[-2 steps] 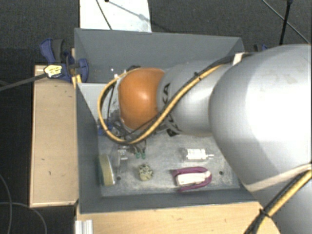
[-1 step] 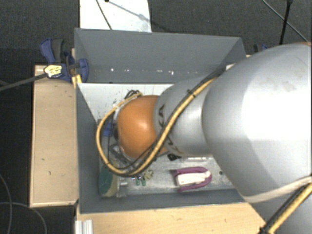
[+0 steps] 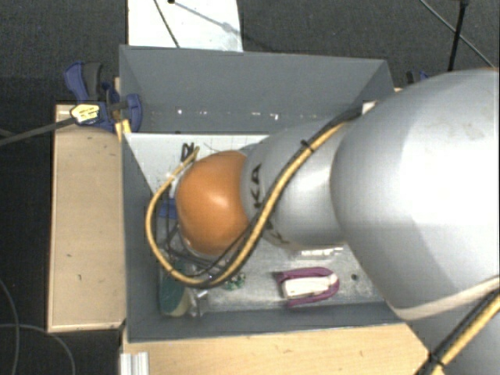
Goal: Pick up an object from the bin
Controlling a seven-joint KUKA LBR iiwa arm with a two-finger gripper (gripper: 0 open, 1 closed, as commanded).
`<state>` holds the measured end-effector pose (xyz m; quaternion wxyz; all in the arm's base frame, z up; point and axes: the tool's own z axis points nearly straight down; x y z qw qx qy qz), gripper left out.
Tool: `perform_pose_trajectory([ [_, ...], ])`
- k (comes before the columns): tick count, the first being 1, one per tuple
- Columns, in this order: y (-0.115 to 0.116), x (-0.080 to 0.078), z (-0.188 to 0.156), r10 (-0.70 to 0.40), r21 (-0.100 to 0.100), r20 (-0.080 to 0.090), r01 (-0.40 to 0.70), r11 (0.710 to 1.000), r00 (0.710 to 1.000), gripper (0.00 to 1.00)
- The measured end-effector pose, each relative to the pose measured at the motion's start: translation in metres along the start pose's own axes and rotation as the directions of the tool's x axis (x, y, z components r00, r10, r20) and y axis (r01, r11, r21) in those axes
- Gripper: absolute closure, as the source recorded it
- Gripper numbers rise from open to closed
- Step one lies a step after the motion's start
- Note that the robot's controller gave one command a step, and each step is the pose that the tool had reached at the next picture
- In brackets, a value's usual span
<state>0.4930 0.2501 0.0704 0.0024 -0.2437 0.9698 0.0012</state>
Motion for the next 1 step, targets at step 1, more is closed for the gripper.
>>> perform_pose_trajectory([
  [1,-0.0007,0.0007,0.0004,0.007,0.0,-0.003,-0.007,1.0,1.0,1.0],
])
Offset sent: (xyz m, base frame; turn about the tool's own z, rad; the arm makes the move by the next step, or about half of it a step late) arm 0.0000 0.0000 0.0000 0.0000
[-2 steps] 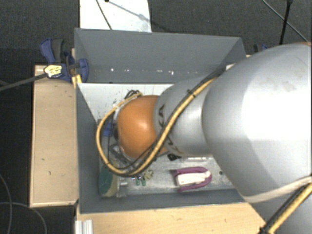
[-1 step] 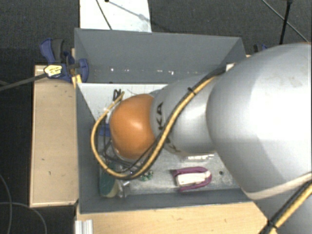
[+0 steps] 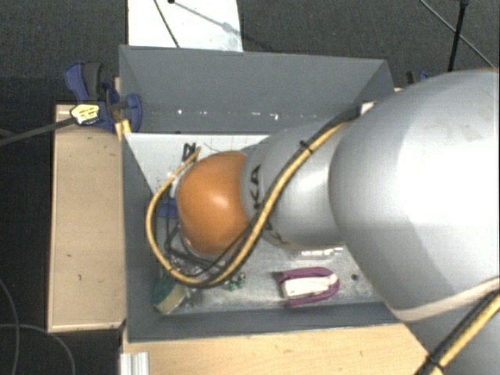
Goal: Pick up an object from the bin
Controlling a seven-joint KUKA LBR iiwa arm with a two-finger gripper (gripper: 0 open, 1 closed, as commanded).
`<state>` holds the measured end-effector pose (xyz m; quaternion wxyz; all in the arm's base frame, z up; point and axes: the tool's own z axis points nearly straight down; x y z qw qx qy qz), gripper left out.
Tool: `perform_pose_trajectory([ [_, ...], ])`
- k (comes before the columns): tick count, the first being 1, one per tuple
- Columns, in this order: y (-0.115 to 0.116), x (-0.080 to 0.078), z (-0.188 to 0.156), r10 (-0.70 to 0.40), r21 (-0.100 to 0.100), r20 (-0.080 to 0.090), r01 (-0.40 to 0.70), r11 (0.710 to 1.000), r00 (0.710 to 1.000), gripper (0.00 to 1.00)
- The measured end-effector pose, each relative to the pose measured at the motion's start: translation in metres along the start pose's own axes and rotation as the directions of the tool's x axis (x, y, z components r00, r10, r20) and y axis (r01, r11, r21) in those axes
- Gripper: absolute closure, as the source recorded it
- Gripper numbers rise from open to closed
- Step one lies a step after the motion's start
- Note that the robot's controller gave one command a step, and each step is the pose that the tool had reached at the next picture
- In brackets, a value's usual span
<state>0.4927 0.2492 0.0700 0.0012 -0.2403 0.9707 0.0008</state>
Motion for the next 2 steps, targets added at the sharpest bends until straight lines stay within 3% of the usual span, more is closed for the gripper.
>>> perform_pose_trajectory([
  [1,-0.016,-0.034,-0.094,0.021,0.002,0.01,-0.021,1.0,1.0,1.0],
  [2,-0.028,-0.056,-0.173,0.022,0.002,0.01,-0.022,1.0,1.0,1.0],
])
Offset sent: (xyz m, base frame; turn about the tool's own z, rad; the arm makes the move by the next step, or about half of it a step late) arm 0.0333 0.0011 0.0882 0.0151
